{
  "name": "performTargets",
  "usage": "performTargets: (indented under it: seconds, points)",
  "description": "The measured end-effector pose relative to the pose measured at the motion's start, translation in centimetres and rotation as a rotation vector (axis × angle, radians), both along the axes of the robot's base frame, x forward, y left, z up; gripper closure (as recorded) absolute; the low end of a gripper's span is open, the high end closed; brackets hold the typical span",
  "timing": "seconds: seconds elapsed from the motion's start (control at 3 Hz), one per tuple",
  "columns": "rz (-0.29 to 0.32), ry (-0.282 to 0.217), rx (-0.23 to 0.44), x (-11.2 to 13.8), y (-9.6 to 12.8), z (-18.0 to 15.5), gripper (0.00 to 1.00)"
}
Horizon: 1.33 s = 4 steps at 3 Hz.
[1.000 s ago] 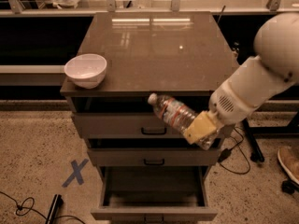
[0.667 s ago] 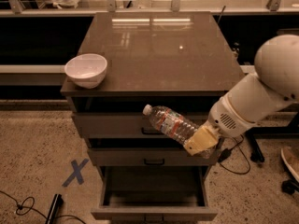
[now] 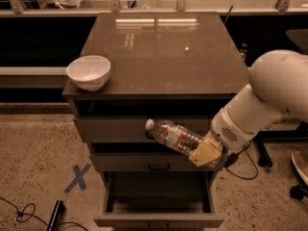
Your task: Place water bottle into bottom drawer
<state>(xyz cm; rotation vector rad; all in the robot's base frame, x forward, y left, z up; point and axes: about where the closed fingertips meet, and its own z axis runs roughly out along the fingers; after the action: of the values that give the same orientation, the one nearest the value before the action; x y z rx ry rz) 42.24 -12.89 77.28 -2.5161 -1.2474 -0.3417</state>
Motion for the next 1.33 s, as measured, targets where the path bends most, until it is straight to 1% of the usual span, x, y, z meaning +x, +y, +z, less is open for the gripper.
performTargets:
  seconds: [0.33, 0.67, 1.0, 1.33]
  points:
    - [0.074, -0.028, -0.003, -0.7, 0.0, -4.3, 1.0]
    - [0.16, -0.044, -0.041, -0.6, -1.1, -6.4, 1.0]
    - [0.172, -0.048, -0.046, -0.5, -1.2, -6.6, 1.0]
    - [0.181, -0.067, -0.047, 0.1, -1.3, -8.6, 1.0]
